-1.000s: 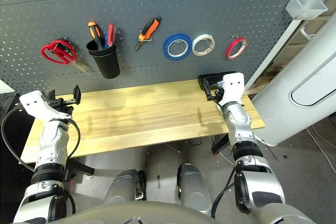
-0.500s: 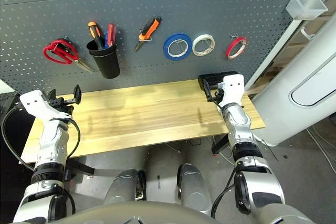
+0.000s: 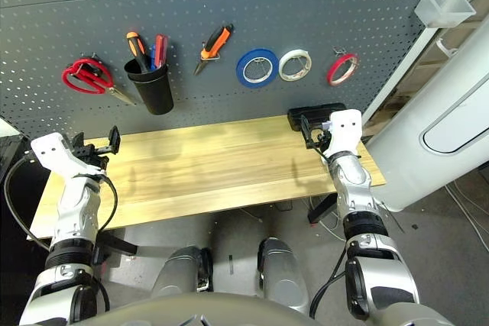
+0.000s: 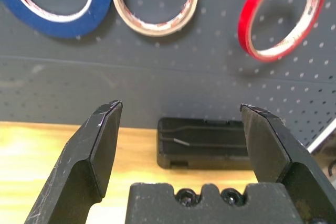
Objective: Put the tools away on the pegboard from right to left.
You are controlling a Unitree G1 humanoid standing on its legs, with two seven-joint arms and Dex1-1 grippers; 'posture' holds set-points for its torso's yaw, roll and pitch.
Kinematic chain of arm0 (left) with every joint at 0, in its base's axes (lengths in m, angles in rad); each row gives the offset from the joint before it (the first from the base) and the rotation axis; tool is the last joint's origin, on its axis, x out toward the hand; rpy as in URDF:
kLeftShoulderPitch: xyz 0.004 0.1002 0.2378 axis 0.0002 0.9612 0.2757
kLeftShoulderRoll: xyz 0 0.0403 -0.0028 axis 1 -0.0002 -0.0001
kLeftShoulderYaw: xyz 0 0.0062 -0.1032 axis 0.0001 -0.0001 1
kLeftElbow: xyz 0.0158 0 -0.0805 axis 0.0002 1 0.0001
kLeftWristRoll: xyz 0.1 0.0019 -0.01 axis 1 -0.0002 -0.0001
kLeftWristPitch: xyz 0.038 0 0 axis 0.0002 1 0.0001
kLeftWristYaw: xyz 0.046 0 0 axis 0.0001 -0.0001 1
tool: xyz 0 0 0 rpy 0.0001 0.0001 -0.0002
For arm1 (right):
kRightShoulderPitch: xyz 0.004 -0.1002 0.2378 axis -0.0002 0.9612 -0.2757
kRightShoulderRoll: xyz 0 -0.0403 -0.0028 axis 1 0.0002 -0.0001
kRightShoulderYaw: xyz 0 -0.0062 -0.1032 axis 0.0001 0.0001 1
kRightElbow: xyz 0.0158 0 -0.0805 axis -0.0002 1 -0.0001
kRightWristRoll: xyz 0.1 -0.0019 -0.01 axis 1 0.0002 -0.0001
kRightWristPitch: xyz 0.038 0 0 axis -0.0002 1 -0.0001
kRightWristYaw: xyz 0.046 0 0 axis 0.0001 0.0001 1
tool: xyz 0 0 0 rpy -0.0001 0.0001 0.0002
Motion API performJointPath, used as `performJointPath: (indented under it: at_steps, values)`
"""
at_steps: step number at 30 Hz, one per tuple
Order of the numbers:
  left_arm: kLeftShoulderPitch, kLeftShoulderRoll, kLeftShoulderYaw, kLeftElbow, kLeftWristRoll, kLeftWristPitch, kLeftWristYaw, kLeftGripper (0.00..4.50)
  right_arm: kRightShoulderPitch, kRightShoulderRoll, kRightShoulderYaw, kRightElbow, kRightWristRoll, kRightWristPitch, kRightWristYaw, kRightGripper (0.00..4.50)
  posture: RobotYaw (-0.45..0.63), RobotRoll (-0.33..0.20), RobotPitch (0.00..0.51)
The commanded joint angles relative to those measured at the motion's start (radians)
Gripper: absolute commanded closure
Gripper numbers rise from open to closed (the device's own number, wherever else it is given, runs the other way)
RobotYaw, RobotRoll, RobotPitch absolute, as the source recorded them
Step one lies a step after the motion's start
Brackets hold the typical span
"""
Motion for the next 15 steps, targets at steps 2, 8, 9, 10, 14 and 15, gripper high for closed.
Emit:
performJointPath:
  at_steps: [2, 8, 9, 10, 14, 15]
  values:
    - [-0.003, 0.007, 0.017, -0.037, -0.008, -0.007, 0.021, 0.04, -0.025, -0.001, 0.012, 0.03, -0.011, 0.014, 0.015, 0.0, -0.02, 0.0, 0.041]
    - [0.015, -0.003, 0.019, -0.027, -0.006, -0.013, 0.021, 0.04, -0.026, 0.008, 0.021, 0.046, -0.009, 0.006, 0.04, 0.0, 0.02, 0.0, 0.033]
    - [0.029, -0.009, 0.017, -0.031, -0.004, -0.014, 0.021, 0.04, -0.035, 0.009, 0.018, 0.045, -0.006, 0.003, 0.038, 0.0, 0.02, 0.0, 0.032]
    - [0.043, -0.014, 0.016, -0.039, -0.002, -0.014, 0.022, 0.04, -0.044, 0.009, 0.015, 0.049, -0.004, 0.003, 0.034, 0.0, 0.02, 0.0, 0.031]
    - [0.049, -0.02, 0.02, -0.07, -0.008, -0.009, 0.034, 0.04, -0.052, 0.002, 0.018, 0.079, -0.015, 0.012, 0.033, 0.0, 0.03, 0.0, 0.03]
    - [0.039, -0.015, 0.023, -0.064, -0.01, -0.008, 0.035, 0.04, -0.047, -0.001, 0.021, 0.089, -0.02, 0.013, 0.034, 0.0, 0.03, 0.0, 0.03]
